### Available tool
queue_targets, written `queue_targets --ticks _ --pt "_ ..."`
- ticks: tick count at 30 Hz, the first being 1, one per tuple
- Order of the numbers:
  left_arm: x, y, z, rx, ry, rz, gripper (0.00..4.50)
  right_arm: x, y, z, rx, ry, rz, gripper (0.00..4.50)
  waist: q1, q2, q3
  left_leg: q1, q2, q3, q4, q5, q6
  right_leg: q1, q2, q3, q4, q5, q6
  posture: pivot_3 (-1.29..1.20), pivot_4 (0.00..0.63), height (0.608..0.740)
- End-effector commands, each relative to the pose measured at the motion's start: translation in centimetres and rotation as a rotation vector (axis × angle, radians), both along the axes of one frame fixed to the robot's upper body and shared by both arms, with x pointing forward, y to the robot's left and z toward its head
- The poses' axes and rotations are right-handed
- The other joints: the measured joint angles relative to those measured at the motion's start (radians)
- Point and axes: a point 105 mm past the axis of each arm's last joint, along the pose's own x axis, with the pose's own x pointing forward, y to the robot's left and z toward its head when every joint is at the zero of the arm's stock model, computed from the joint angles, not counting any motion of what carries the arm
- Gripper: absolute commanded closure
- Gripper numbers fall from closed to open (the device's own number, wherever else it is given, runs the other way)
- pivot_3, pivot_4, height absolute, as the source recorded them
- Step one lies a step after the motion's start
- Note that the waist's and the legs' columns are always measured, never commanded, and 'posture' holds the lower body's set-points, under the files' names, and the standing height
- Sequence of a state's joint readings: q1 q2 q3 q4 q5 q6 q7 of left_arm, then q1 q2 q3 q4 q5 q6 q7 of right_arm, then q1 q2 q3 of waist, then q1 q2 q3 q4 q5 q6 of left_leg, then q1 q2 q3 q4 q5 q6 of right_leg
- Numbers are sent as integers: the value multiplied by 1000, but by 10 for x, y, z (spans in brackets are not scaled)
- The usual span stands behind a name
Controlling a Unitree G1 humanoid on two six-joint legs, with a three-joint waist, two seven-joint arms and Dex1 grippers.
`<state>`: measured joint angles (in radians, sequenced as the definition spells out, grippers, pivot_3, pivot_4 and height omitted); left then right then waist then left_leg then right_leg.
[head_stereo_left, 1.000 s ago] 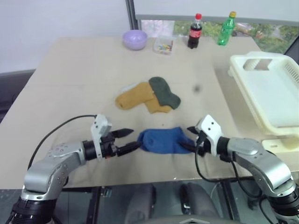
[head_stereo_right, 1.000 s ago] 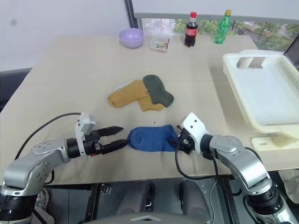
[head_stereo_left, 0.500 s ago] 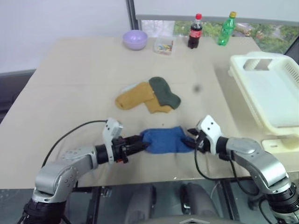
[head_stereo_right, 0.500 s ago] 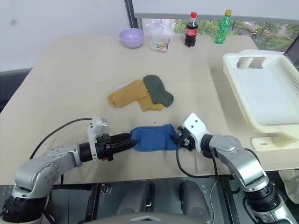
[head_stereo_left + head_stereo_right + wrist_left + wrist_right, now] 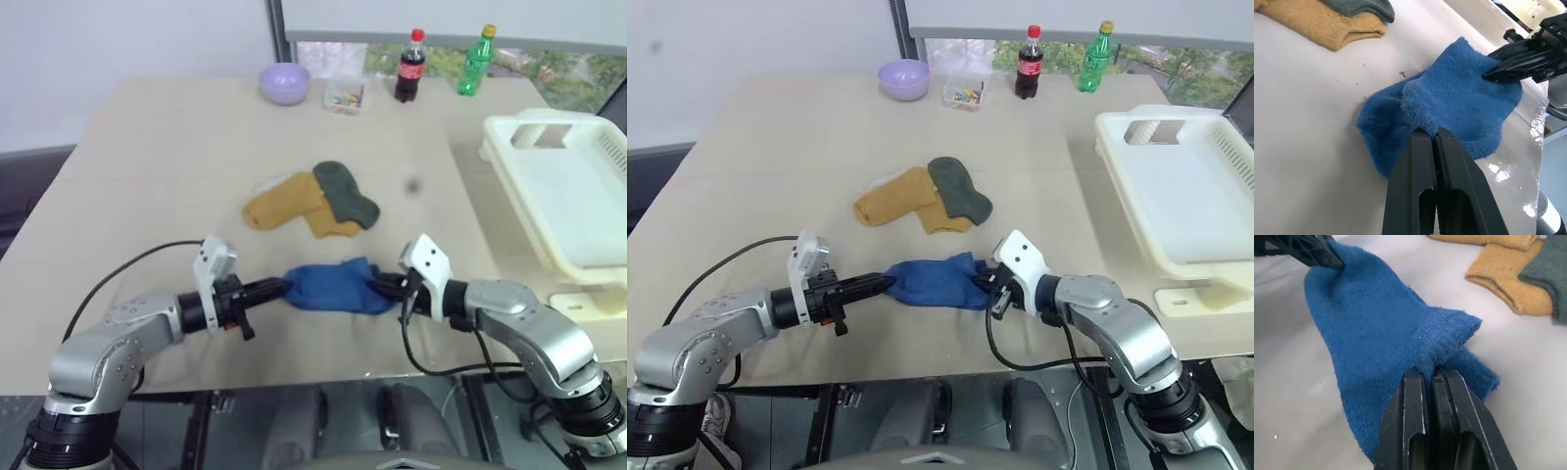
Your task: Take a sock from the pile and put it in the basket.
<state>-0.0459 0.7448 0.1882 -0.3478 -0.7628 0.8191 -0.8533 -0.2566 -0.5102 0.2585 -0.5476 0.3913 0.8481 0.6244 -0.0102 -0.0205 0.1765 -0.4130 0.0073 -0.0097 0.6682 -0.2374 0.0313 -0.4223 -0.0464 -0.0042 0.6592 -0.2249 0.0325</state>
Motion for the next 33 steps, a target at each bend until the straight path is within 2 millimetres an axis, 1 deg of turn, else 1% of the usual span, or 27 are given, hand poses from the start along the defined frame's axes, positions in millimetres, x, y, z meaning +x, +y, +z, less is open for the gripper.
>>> queue_targets --ticks 1,4,6,10,13,14,15,16,18,19,20,21,25,26,28,29,30,31,33 --pt "6 4 9 27 -63 -2 4481 0 -2 11 -2 -49 4 4460 0 0 0 0 0 0 0 0 0 0 0 0 0 0 0 0 150 740" --pt "9 2 7 36 -71 -8 4481 0 -3 11 -2 -44 -8 4460 0 0 0 0 0 0 0 0 0 0 0 0 0 0 0 0 150 740" --pt "12 2 2 61 -78 -8 4481 0 -5 8 -11 -42 -19 4460 0 0 0 0 0 1 0 0 0 0 0 0 0 0 0 0 150 740" --pt "16 -2 -8 91 -79 -18 4481 0 -6 -4 -45 -29 -33 4460 0 0 0 0 0 0 0 0 0 0 0 0 0 0 0 0 150 740" --pt "20 -7 -10 86 -84 -14 4481 4 -7 -9 -42 -24 -46 4460 0 0 0 0 0 0 0 0 0 0 0 0 0 0 0 0 150 740" --pt "21 -8 -11 86 -88 -12 3866 5 -8 -11 -44 -27 -50 4134 0 0 0 0 0 0 0 0 0 0 0 0 0 0 0 0 150 740" --pt "22 -9 -11 87 -92 -12 3604 5 -9 -12 -46 -27 -48 3745 0 0 0 0 0 0 0 0 0 0 0 0 0 0 0 0 150 740" --pt "23 -10 -11 87 -95 -11 3195 5 -8 -11 -39 -28 -45 3475 0 0 0 0 0 0 0 0 0 0 0 0 0 0 0 0 150 740" --pt "24 -8 -10 93 -110 4 2288 5 -8 -8 -31 -46 -46 2568 0 0 0 0 0 0 0 0 0 0 0 0 0 0 1 0 150 740" --pt "24 -6 -10 102 -116 9 2106 5 -9 -6 -35 -62 -50 2363 -1 0 0 0 0 0 0 0 0 0 0 0 0 0 1 0 150 740" --pt "23 -4 -10 105 -121 9 1558 4 -10 -4 -35 -69 -53 1889 -1 0 0 0 0 0 0 0 0 0 0 0 0 0 1 0 150 740" --pt "21 -1 -7 100 -132 9 1281 3 -10 -2 -31 -76 -49 1880 -1 0 0 0 0 0 0 0 0 0 0 0 0 0 1 0 150 740" --pt "13 9 5 54 -139 3 1281 -4 -14 14 10 -101 -21 1880 -1 0 0 -1 0 0 0 0 0 0 0 0 0 0 0 0 150 740" --pt "11 11 5 54 -137 0 1259 -4 -16 17 12 -110 -24 2467 -1 0 0 -1 0 0 0 0 0 0 0 0 -1 0 1 0 150 740" --pt "10 15 6 58 -134 4 1259 -5 -17 21 12 -120 -11 3123 0 0 0 0 0 0 0 0 0 0 0 0 -1 0 1 0 150 740" --pt "10 17 6 60 -133 8 1259 -7 -17 22 11 -121 2 3771 1 0 0 0 1 0 0 0 0 0 0 -1 -1 -1 0 0 150 740" --pt "10 19 6 62 -131 11 1259 -6 -17 25 16 -128 7 4198 2 0 0 0 0 0 0 0 0 0 -1 -1 -1 -1 -1 0 150 740" --pt "11 20 6 63 -130 12 1259 -6 -16 26 19 -132 9 4441 2 0 0 0 0 0 0 0 0 0 -1 -1 -1 -1 -1 0 150 740" --pt "11 22 4 81 -123 15 1259 -4 -10 31 38 -144 41 4441 1 0 0 -1 0 0 0 0 0 0 -1 0 -1 -1 -1 0 150 740"
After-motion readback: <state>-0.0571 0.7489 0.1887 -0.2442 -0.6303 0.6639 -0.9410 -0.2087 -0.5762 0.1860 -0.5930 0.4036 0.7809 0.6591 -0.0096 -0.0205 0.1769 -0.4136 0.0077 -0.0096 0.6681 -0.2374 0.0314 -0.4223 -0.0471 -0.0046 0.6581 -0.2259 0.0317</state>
